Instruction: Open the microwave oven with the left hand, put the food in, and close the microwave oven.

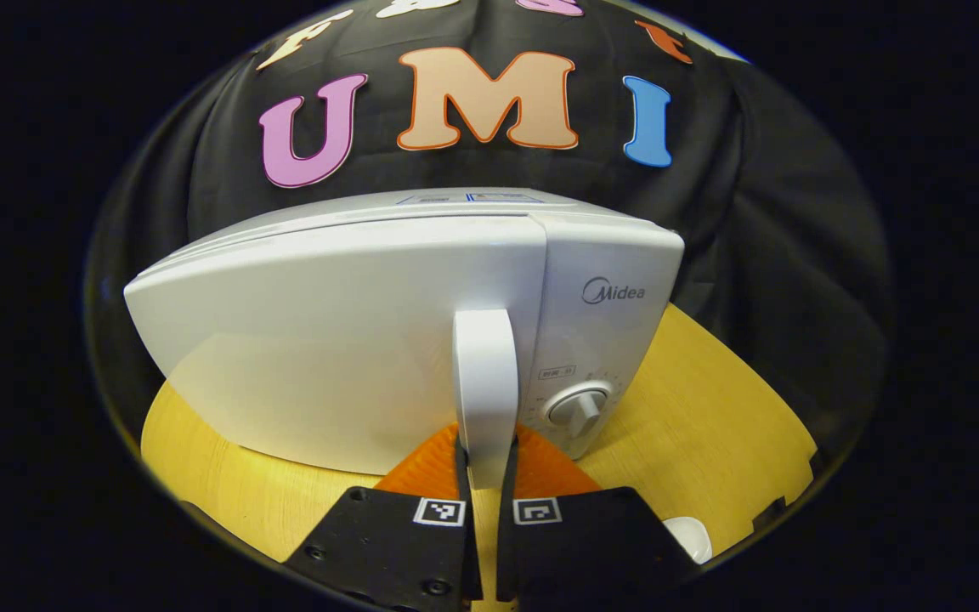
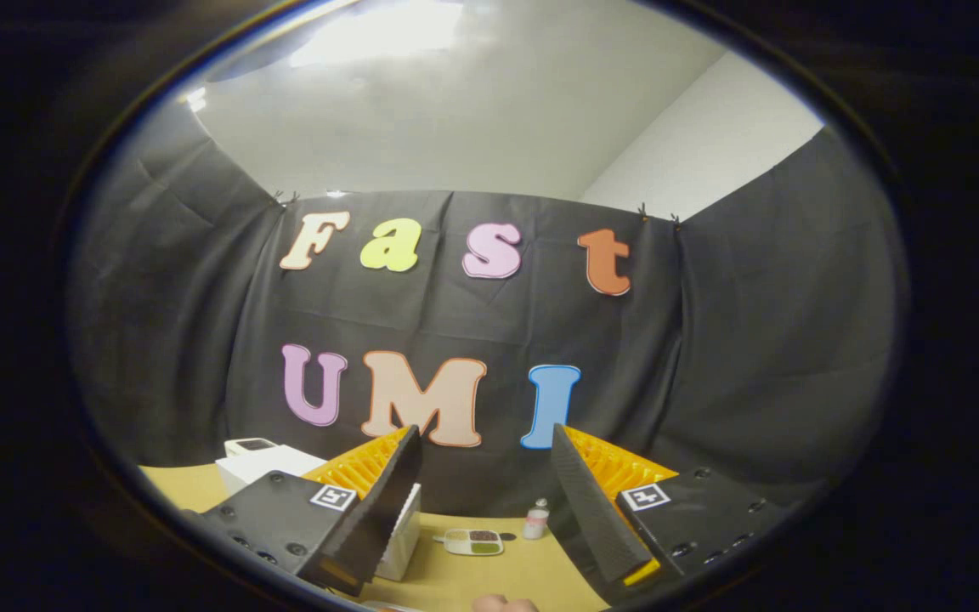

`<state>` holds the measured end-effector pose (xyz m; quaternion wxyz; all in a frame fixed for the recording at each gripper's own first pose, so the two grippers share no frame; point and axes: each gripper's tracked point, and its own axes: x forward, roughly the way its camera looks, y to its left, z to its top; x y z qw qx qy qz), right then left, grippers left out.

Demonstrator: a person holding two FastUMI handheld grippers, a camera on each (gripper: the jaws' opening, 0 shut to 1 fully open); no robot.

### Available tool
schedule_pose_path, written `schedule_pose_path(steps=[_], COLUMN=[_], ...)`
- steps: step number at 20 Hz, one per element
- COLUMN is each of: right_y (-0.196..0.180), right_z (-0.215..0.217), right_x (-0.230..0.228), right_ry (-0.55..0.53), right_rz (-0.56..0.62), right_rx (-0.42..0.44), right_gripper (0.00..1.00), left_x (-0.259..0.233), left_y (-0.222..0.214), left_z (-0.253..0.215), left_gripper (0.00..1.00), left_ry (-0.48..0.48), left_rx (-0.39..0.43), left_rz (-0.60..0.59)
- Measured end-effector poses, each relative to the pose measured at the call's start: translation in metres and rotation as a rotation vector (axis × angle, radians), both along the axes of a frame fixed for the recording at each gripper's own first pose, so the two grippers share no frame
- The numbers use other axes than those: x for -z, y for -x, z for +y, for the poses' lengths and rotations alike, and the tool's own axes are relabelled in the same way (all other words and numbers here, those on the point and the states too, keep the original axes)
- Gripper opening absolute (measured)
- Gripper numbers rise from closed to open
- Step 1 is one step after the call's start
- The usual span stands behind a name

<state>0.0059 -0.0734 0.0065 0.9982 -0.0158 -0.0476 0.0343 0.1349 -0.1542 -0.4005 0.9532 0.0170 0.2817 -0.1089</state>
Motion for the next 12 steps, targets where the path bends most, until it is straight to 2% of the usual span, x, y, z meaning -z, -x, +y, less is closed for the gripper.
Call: schedule_pose_path(steps=[4,5,7,12], right_y=[0.005,0.006,0.006,-0.002], right_z=[0.003,0.004,0.003,0.026], right_x=[-0.003,-0.003,-0.003,0.01], right_ry=[-0.009,-0.011,-0.007,-0.009], right_rz=[-0.001,0.001,-0.008,0.016], right_rx=[0.002,-0.001,0.009,-0.03], right_gripper=[0.96,0.96,0.96,0.96], left_x=[-0.002,0.003,-0.011,-0.01], left_y=[0.008,0.021,0.043,0.107], left_z=[0.002,0.004,0.01,0.038], left_gripper=[0.04,0.02,0.01,0.01], left_ry=[0.007,0.017,0.008,0.06], left_rx=[0.002,-0.013,0.013,0.031], left_rz=[0.035,0.061,-0.011,0.037])
